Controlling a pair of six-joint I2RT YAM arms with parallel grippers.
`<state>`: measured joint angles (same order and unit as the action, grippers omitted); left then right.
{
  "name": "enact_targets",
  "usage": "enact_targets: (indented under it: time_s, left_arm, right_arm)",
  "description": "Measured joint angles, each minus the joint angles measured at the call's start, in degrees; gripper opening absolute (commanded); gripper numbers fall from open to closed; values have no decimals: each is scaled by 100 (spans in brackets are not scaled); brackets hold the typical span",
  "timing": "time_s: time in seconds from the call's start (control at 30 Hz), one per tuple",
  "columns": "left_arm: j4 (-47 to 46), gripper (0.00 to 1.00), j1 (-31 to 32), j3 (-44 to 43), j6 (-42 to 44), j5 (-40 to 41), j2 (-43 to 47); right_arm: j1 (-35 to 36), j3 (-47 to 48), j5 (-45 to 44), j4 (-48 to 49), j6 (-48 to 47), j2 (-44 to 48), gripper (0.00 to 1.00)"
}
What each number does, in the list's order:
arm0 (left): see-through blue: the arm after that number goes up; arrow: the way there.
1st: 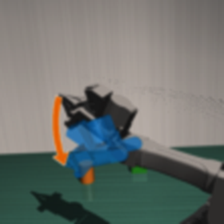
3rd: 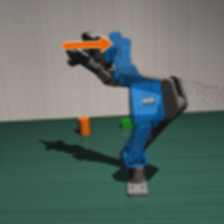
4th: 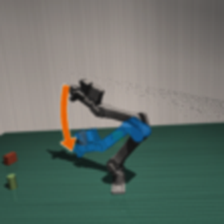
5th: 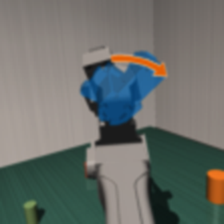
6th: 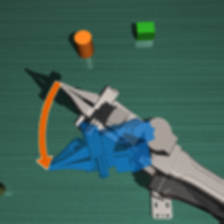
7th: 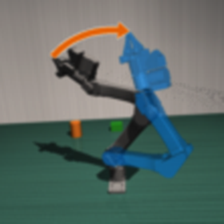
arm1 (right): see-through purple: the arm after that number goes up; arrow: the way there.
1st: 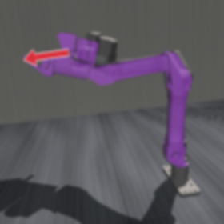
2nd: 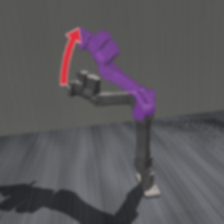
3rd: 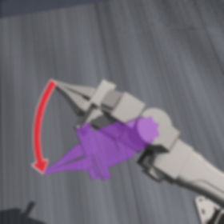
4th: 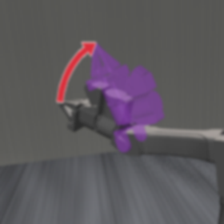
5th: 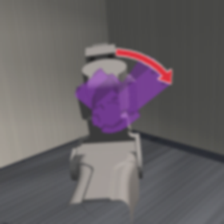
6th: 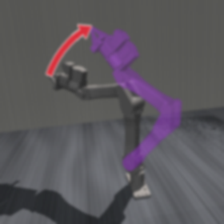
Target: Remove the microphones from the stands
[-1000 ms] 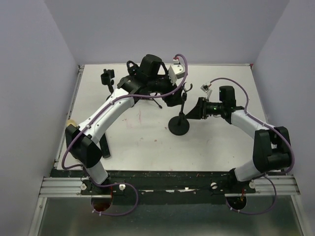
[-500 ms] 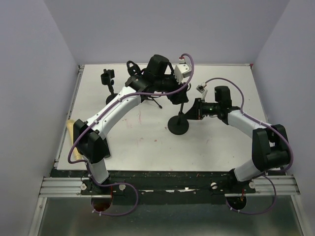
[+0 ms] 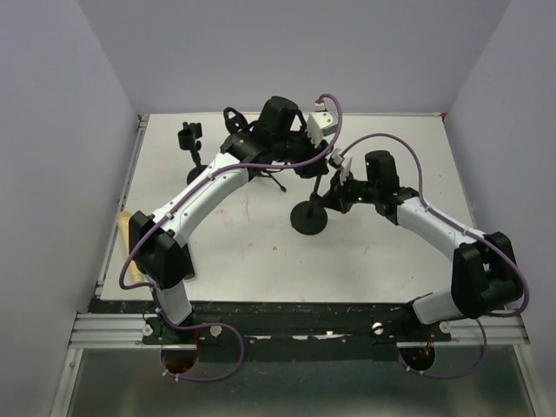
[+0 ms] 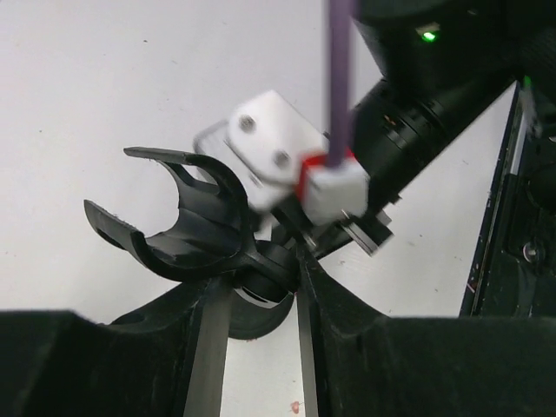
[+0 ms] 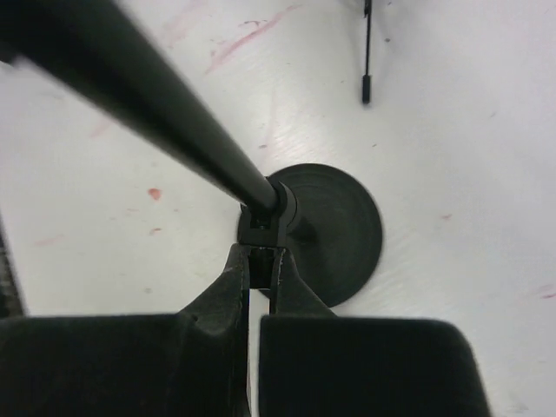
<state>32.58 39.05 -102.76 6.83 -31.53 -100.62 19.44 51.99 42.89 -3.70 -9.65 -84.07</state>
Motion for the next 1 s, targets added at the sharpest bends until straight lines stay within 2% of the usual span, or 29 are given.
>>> enact_targets:
  time_s: [0.1,0.23,0.33,0.43,0.53,0.67,0.7,0.77,0.83,0.87,1.0]
  left_arm:
    - [50,9,-15,2,0,96,22]
    - [470,0,-103,22,57,79,170]
    - [859,0,-61,46,188,59,302]
    - [476,0,-68,55,142,175,243]
    - [273,0,-50,57,127,201,138]
    - [223,0,-39,57,125,238,122]
    - [216,0,-39,57,125,243,122]
    - [216,0,-39,57,127,247,120]
    - [208,0,-39,57,127,247,120]
    - [197,0,-33,57,125,245,120]
    - [192,0,-13,57,125,245,120]
  right_arm:
    - [356,-90,-743,76,-911,216,1]
    - [654,-476,-1541,684,-1829,455,1]
    - [807,-907,-1974,1327,-2538,671,1]
    - [1220,-1580,-2559,2389,-4636,789,1]
    - [1366,-2275,-2850,3580,-6135,748,1]
    - [1421,-2330,-2994,3657,-6561,748,1]
    - [1423,-2321,-3038,3635,-6612,748,7]
    - [1425,-2306,-3119,3600,-6662,748,35]
    - [1425,-2284,-3185,3501,-6679,761,53]
    - [1429,-2232,-3228,3287,-6638,782,59]
    - [1432,-1694,-3270,1753,-5993,1010,73]
